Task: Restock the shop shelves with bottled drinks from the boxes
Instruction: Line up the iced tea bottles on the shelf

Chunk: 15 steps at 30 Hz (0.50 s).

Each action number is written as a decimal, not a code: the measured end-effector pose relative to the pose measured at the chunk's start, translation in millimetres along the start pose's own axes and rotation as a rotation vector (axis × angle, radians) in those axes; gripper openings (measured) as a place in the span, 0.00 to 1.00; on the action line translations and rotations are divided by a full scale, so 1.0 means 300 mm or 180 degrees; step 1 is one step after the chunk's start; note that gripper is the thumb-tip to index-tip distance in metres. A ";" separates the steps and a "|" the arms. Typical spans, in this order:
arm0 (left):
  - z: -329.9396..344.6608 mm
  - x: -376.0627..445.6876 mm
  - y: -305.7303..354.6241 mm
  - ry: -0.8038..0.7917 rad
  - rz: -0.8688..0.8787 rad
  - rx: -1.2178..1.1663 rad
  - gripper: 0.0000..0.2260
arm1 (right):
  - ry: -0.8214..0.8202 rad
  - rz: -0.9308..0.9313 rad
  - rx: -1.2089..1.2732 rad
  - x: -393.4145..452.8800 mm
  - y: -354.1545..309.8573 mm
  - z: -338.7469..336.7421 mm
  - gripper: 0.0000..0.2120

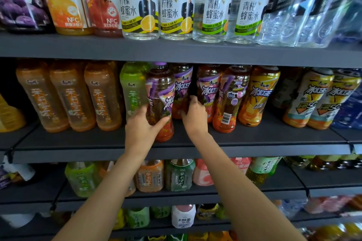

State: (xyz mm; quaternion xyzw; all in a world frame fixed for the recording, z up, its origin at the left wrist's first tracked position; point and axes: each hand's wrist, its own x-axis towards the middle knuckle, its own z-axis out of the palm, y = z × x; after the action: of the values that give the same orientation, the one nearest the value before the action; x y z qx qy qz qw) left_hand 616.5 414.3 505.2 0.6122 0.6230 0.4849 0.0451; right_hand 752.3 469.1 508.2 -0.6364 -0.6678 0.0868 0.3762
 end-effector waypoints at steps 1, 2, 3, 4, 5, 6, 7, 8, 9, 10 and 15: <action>0.010 0.004 0.009 -0.0014 0.0013 -0.0024 0.24 | 0.0009 -0.0105 0.0082 -0.013 0.015 -0.008 0.21; 0.021 0.009 0.018 -0.0036 0.0012 -0.0051 0.24 | 0.0018 -0.0184 0.0169 -0.027 0.030 -0.013 0.20; 0.032 0.015 0.026 -0.0057 0.0009 -0.0078 0.25 | 0.0023 -0.0238 0.0241 -0.038 0.045 -0.017 0.20; 0.041 0.020 0.033 -0.0084 0.0007 -0.0090 0.25 | 0.0013 -0.0270 0.0288 -0.045 0.056 -0.017 0.20; 0.049 0.025 0.038 -0.0114 0.0008 -0.0081 0.26 | -0.0028 -0.0291 0.0302 -0.051 0.061 -0.017 0.21; 0.055 0.029 0.042 -0.0152 0.0010 -0.0053 0.26 | -0.0117 -0.0301 0.0290 -0.051 0.063 -0.015 0.23; 0.058 0.032 0.044 -0.0187 0.0014 -0.0023 0.27 | -0.0247 -0.0312 0.0274 -0.049 0.060 -0.016 0.26; 0.057 0.032 0.044 -0.0204 0.0003 -0.0010 0.27 | -0.0394 -0.0297 0.0282 -0.039 0.055 -0.014 0.29; 0.053 0.029 0.043 -0.0189 -0.0031 -0.0028 0.26 | -0.0524 -0.0257 0.0340 -0.024 0.047 -0.012 0.31; 0.046 0.026 0.041 -0.0147 -0.0084 -0.0059 0.25 | -0.0622 -0.0165 0.0462 -0.004 0.039 -0.008 0.33; -0.022 -0.003 0.019 0.0074 -0.0134 0.0133 0.23 | -0.0412 0.0236 0.0842 0.069 0.011 0.019 0.25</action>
State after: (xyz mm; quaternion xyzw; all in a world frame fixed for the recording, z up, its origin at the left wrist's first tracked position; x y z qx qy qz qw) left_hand 616.6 408.9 511.9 0.5940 0.6462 0.4779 0.0353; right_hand 753.3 490.7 510.3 -0.5985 -0.6495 0.2287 0.4094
